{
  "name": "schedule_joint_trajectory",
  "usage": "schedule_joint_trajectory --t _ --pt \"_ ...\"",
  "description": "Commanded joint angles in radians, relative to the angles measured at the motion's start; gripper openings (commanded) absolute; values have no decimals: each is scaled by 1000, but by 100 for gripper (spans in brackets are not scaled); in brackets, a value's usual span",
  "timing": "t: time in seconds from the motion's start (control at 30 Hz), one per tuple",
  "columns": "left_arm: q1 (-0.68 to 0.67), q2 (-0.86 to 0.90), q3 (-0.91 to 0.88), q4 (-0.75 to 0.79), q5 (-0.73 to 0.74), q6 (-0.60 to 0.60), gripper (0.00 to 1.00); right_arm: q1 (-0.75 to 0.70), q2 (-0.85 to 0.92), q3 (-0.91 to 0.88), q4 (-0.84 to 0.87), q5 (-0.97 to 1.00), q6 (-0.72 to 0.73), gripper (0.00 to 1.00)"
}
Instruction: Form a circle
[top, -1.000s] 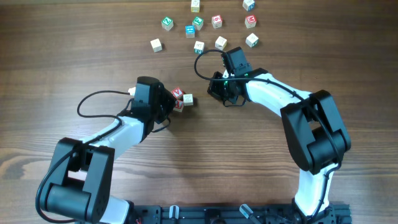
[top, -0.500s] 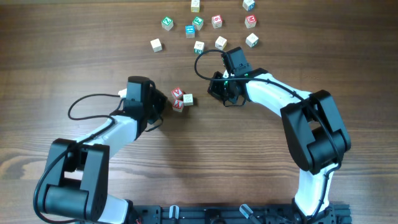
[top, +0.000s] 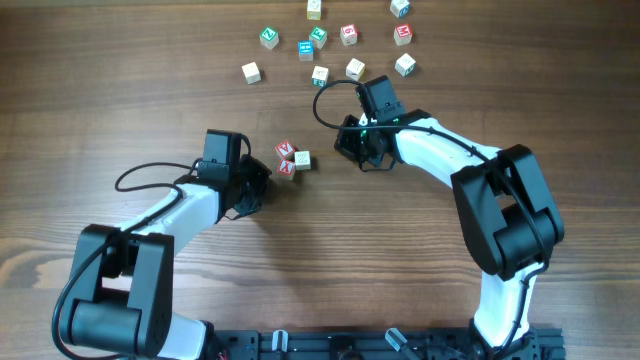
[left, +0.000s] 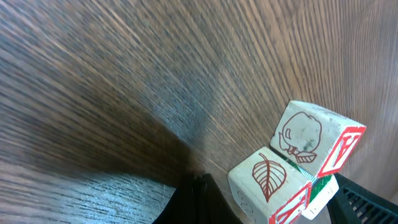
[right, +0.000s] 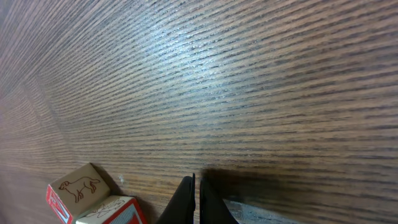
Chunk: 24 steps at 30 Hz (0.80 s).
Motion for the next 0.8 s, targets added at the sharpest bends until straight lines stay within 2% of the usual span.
schedule_joint_trajectory --t 0.0,0.17,0.77 --pt "-4 18 -20 8 19 5 4 1 21 -10 -2 17 -5 6" --pt "-3 18 -20 73 18 5 4 1 21 -10 -2 17 -6 6" --pt "-3 18 -20 85 82 4 4 1 21 -10 -5 17 -5 6"
